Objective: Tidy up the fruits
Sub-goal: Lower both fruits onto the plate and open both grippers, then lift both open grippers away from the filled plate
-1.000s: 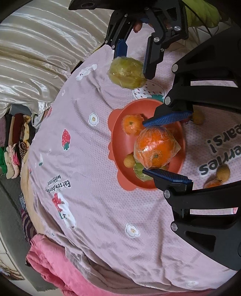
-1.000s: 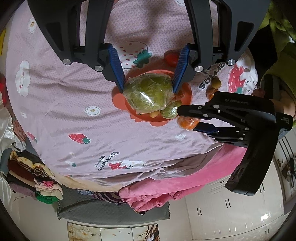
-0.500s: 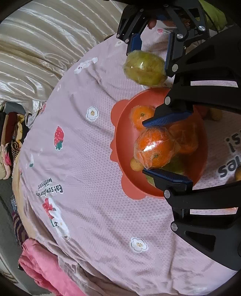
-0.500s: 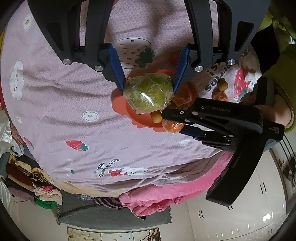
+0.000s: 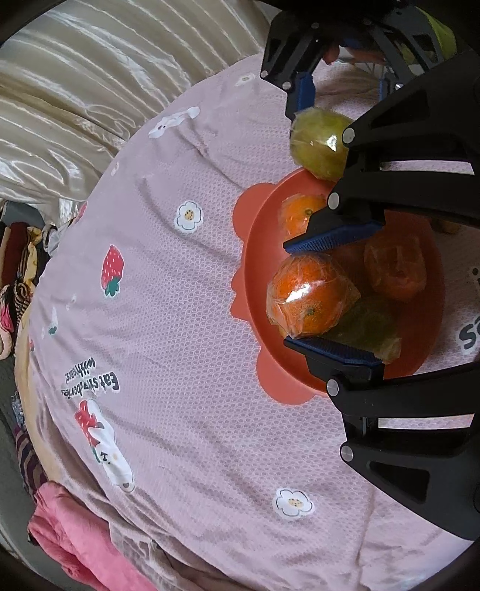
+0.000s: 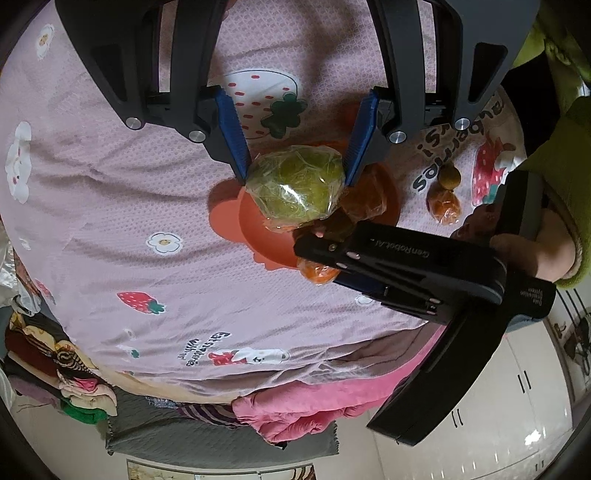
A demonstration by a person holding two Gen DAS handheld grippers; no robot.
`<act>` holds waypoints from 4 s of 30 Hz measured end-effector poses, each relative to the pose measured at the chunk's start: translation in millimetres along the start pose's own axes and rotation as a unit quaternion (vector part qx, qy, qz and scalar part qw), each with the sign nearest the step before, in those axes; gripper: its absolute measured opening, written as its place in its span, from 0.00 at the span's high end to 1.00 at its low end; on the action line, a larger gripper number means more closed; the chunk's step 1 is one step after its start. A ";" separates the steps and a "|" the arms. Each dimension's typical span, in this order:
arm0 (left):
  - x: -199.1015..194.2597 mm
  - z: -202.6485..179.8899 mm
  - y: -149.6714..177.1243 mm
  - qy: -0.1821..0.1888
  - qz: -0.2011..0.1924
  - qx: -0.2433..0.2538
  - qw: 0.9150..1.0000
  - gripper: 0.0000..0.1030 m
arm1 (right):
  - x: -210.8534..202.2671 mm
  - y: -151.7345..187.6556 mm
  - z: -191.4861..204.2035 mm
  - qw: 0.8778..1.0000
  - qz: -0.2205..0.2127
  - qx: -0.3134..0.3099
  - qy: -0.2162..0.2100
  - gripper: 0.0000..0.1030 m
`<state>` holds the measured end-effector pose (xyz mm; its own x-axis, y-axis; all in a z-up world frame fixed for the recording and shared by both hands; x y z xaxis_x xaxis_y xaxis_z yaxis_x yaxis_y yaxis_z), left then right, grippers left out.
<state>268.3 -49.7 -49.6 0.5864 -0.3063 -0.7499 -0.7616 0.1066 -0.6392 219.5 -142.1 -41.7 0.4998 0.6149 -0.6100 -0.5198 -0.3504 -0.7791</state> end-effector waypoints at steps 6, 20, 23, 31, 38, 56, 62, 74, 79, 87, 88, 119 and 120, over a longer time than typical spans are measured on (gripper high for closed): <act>0.3 4.0 -1.0 0.000 0.000 -0.007 1.000 0.64 | 6.2 1.5 6.7 1.000 0.007 -0.013 0.001 0.51; 1.6 6.0 -1.3 0.000 0.003 -0.009 1.000 0.64 | 20.5 4.5 23.1 0.999 0.028 -0.040 0.002 0.51; 1.8 5.8 -1.3 0.001 0.002 -0.010 1.000 0.64 | 21.5 4.1 23.5 0.999 0.032 -0.042 0.004 0.51; 3.8 5.3 -0.5 0.001 0.005 -0.009 1.000 0.64 | 21.1 1.3 27.5 0.998 0.029 -0.051 0.003 0.51; 3.7 5.3 -0.9 0.002 0.004 -0.010 1.000 0.64 | 18.2 1.9 27.5 0.998 0.029 -0.058 0.006 0.51; 3.8 7.2 0.4 -0.003 0.003 -0.015 1.000 0.56 | 8.6 4.5 19.9 0.999 0.023 -0.045 0.017 0.50; 3.7 7.0 0.3 -0.002 0.002 -0.015 1.000 0.55 | 7.5 3.9 19.4 0.999 0.021 -0.045 0.018 0.50; -4.8 6.1 0.0 -0.003 -0.007 -0.016 1.000 0.54 | 3.2 3.5 19.2 0.999 0.018 -0.042 0.023 0.44; -13.2 5.5 -0.2 -0.004 -0.014 -0.016 1.000 0.49 | 3.0 3.4 19.6 0.999 0.017 -0.041 0.023 0.42; -29.9 4.4 -1.0 -0.006 -0.029 -0.014 0.999 0.43 | -2.3 1.8 22.2 0.999 0.011 -0.037 0.025 0.35; -32.3 4.1 -0.8 -0.007 -0.031 -0.014 0.999 0.42 | -3.1 1.8 22.4 0.999 0.011 -0.036 0.026 0.34; -93.9 -2.2 10.2 -0.028 -0.081 -0.020 0.996 0.11 | -32.7 -1.4 28.5 0.999 -0.010 -0.016 0.051 0.16; -95.7 -2.0 10.4 -0.030 -0.082 -0.021 0.996 0.10 | -33.9 -2.0 29.6 0.999 -0.011 -0.016 0.051 0.15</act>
<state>203.7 -21.2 15.9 0.7186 -0.2600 -0.6450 -0.6641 0.0186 -0.7474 183.0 -141.3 -15.1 0.5800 0.5482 -0.6026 -0.4865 -0.3602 -0.7960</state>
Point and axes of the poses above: each gripper's, at about its wrist camera, not at the fingertips, and x roughly the way its jaws point, z to its left, y to its underside, the point moved 5 cm from there along x, roughly the way its jaws point, and after that the axes turned 11 degrees about -z, right-handed, at the moved point
